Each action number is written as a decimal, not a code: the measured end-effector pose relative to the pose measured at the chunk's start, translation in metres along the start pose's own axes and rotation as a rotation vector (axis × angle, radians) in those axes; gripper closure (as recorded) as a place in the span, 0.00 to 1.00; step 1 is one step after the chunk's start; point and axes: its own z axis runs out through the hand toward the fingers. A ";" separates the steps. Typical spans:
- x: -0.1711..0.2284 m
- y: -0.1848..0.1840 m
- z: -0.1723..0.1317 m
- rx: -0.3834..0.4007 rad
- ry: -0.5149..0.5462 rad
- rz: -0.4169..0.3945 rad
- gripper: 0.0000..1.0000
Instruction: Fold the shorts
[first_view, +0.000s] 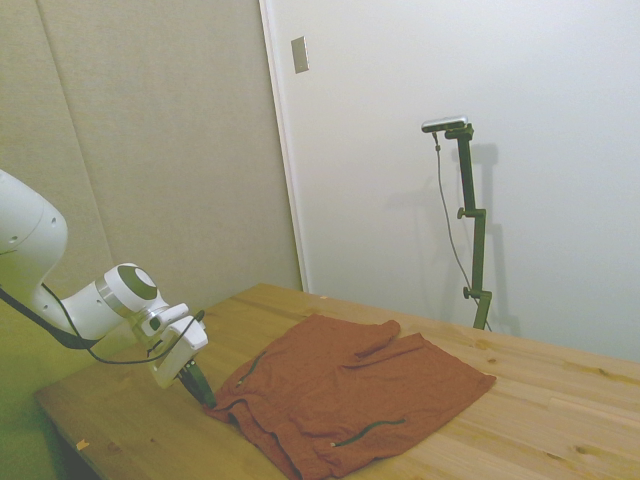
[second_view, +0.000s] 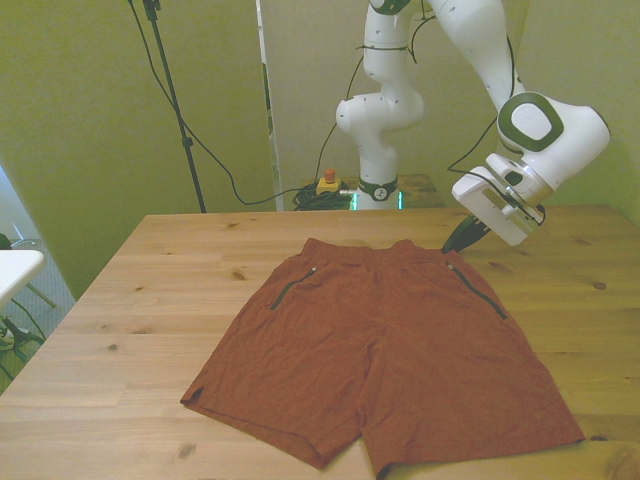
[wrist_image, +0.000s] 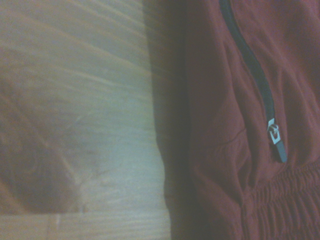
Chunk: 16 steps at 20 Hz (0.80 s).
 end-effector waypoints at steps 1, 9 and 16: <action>-0.002 0.002 0.000 0.000 -0.001 -0.002 1.00; -0.013 0.019 -0.006 0.055 -0.062 -0.005 1.00; -0.012 0.031 -0.008 0.113 -0.123 0.016 1.00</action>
